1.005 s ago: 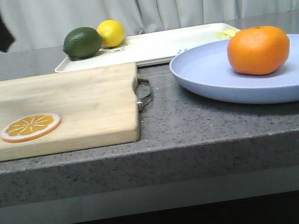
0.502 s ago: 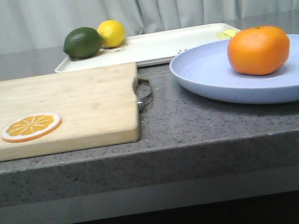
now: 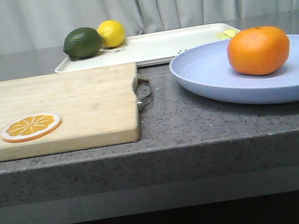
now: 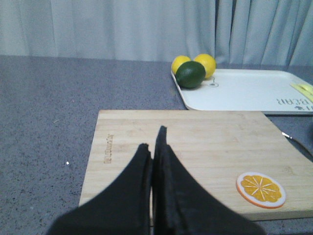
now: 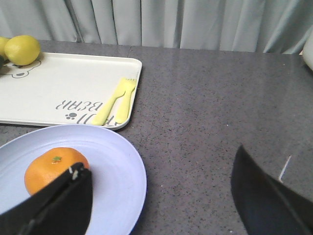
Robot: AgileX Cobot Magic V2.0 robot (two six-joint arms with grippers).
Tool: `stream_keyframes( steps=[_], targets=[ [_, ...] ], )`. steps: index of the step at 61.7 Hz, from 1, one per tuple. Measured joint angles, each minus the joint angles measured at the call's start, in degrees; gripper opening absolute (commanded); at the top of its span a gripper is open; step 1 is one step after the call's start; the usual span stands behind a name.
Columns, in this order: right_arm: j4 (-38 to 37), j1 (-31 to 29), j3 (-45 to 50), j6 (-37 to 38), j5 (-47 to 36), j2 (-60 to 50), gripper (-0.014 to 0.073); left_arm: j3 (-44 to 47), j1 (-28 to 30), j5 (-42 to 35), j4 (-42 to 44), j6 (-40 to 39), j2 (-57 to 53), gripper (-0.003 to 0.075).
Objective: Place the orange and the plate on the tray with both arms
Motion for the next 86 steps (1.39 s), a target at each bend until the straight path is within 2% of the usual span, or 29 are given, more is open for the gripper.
stream_keyframes(
  steps=[14,25,41,49,62,65,73,86],
  targets=[
    [0.0,0.0,-2.13,0.0,1.91,4.3,0.0591,0.64,0.0,-0.89,-0.05,-0.04,0.0,-0.0018],
    [0.09,-0.72,-10.77,3.15,9.29,17.52,0.0591,0.64,0.0,-1.2,-0.14,-0.04,0.0,-0.0018],
    [0.23,-5.87,-22.16,6.64,16.93,37.53,0.0591,0.64,0.0,-1.2,-0.18,-0.04,0.0,-0.0018],
    [4.0,-5.62,-25.85,3.34,20.4,44.72,0.0591,0.64,0.0,-1.2,-0.18,-0.04,0.0,-0.0018],
    [16.26,-5.14,-28.07,-6.25,22.31,50.86,0.0575,0.64,0.0,-1.2,-0.18,-0.04,0.0,-0.0018],
    [17.92,-5.14,-28.16,-7.61,22.56,52.02,0.0546,0.64,0.0,-1.2,-0.18,-0.04,0.0,-0.0018],
    [19.49,-5.14,-28.21,-9.01,23.0,54.32,0.0392,0.64,0.0,-1.2,-0.18,-0.04,0.0,-0.0018],
    [19.91,-5.14,-28.21,-9.34,23.22,55.3,0.0073,0.64,0.0,-1.2,-0.18,-0.04,0.0,-0.0018]
  ],
)
